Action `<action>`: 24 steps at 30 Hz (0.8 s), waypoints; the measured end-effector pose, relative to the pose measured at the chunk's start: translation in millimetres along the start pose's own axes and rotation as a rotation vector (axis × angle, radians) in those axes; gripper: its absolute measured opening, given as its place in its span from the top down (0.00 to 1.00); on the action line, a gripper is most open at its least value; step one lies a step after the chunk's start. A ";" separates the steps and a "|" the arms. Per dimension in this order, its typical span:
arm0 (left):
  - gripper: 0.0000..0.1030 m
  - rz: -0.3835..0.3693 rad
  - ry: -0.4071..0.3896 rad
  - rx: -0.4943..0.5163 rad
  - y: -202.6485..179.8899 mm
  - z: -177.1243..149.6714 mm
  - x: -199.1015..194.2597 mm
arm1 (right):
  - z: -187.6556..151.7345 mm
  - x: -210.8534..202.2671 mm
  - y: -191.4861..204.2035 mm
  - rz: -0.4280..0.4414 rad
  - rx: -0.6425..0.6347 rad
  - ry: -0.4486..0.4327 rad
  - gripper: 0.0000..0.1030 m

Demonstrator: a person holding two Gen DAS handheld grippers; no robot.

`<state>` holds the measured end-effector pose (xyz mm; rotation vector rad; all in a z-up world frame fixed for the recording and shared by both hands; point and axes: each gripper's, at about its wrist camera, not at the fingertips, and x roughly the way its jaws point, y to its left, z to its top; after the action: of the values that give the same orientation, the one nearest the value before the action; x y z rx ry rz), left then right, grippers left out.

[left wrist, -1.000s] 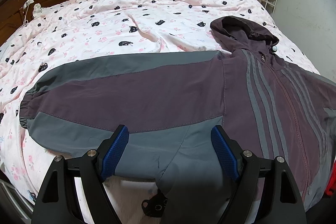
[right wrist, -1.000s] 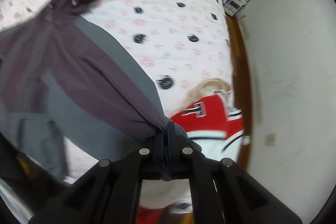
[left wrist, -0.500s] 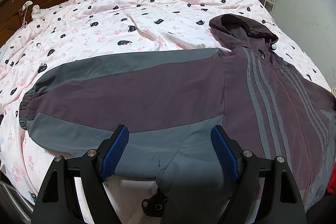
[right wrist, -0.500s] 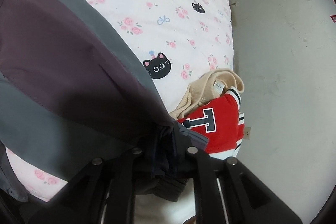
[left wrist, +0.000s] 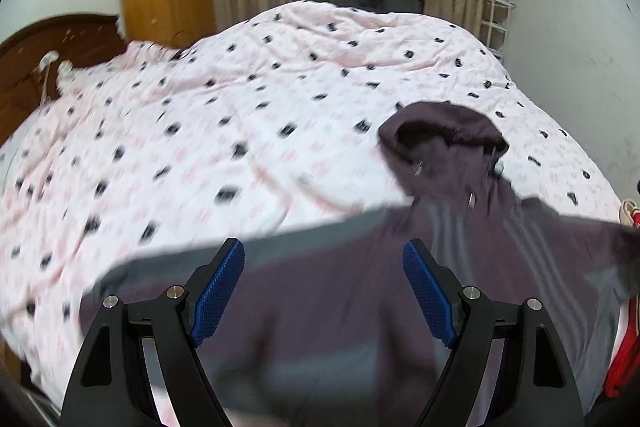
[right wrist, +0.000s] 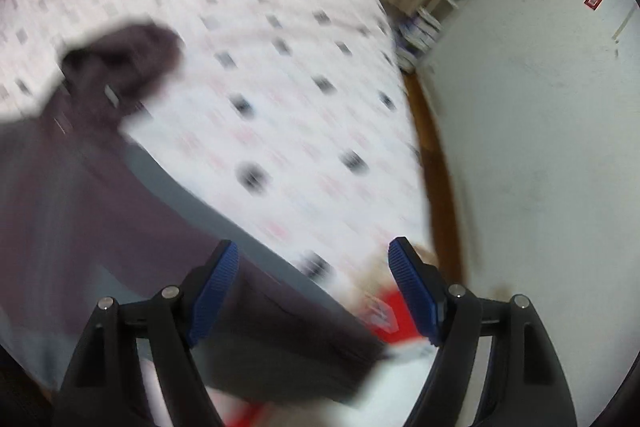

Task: Fold clothes

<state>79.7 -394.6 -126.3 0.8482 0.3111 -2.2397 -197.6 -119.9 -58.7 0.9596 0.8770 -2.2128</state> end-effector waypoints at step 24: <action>0.25 -0.023 0.174 0.003 -38.6 70.7 193.2 | 126.9 165.2 154.5 0.170 0.118 -0.073 0.29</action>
<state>-84.1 -501.9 -200.3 1.0484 0.3998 -2.1920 -236.6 -349.6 -172.6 0.9636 0.6141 -2.1579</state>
